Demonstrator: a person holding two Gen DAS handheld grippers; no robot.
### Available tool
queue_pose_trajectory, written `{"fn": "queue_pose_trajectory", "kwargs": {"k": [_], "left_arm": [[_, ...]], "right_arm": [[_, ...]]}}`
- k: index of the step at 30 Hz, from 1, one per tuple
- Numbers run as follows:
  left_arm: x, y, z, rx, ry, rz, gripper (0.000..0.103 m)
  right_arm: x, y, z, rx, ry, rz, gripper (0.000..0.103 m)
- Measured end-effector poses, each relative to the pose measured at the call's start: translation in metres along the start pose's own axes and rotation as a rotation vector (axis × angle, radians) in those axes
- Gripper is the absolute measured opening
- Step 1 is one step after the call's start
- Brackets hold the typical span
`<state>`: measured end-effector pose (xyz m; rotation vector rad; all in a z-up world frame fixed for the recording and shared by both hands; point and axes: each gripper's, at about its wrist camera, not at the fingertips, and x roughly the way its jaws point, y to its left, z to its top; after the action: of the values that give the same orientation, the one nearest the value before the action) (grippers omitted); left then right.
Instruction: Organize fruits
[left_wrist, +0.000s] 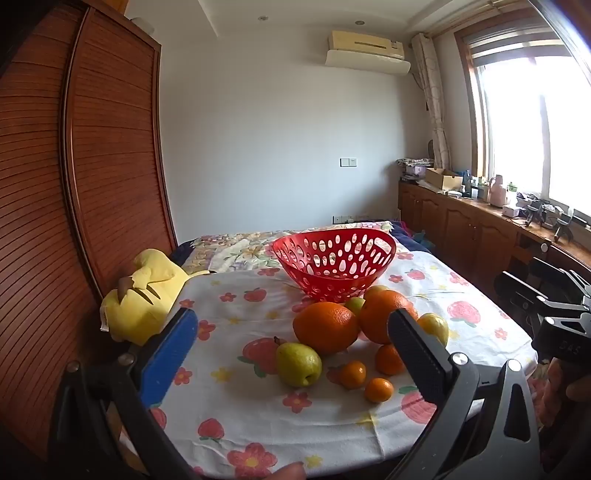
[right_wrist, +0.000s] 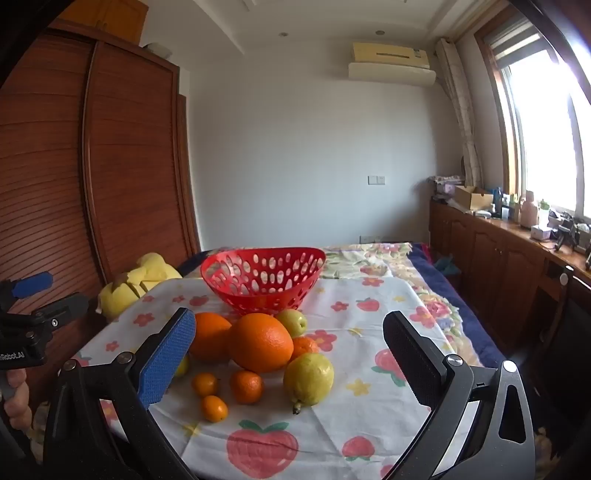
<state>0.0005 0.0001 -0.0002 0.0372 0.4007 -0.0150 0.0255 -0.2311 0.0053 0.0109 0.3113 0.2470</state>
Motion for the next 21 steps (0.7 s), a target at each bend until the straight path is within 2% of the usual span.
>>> {"fn": "queue_pose_trajectory", "kwargs": {"k": [21], "left_arm": [[-0.008,-0.006,0.001,-0.002,-0.012,0.002,0.103]], "right_arm": [[0.002,0.002,-0.001,-0.009,0.011,-0.01,0.103]]}}
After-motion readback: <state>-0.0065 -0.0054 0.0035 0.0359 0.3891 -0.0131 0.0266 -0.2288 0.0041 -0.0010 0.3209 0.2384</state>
